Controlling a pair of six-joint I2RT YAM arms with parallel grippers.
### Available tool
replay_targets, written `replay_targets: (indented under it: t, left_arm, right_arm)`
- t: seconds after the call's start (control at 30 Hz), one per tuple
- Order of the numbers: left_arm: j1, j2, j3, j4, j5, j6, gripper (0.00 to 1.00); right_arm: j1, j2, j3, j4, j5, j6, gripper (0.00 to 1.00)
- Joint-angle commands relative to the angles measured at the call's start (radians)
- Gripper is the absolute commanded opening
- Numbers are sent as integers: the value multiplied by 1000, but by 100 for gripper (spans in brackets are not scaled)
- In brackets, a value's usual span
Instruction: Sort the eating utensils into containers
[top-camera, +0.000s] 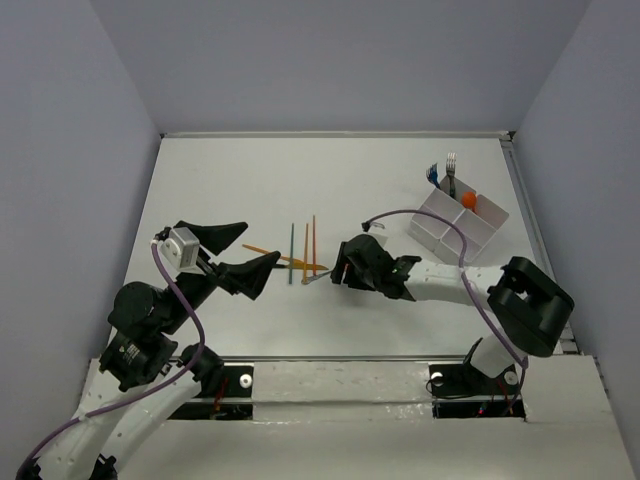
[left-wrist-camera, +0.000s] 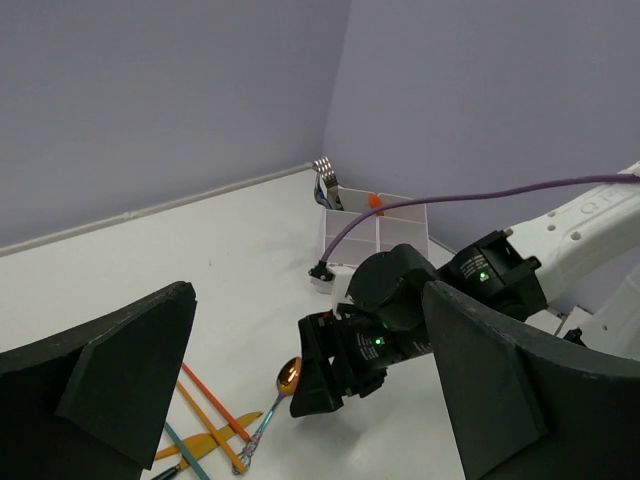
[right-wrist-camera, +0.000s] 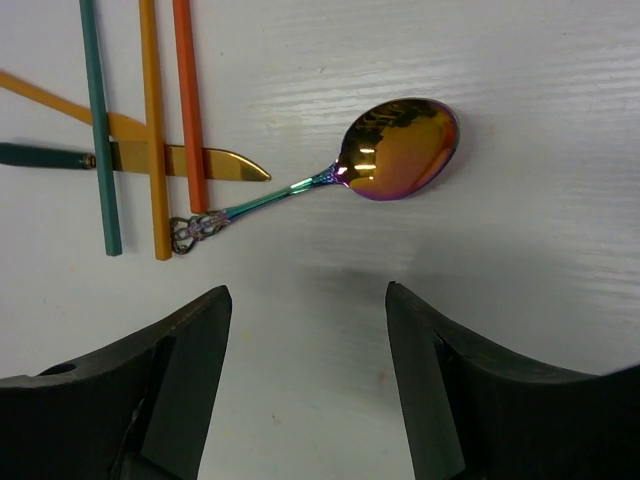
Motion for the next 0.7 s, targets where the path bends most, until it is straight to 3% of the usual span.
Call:
replay_targets:
  t: [0.0,0.17,0.4,0.67]
  left_arm:
    - [3,0,4,38,4,8,99]
    - [3,1,7,36,12,7,99]
    - [3,-6,6,38,8,8,99]
    - [3,-14,6,39,13,5,99]
  right_arm:
    - [9,53,85,66,9,34,68]
    - [9,145,180,-12,11,38,68]
    - [9,195,193,-27,40,69,66]
    - [9,264,265,-135,127,37,56]
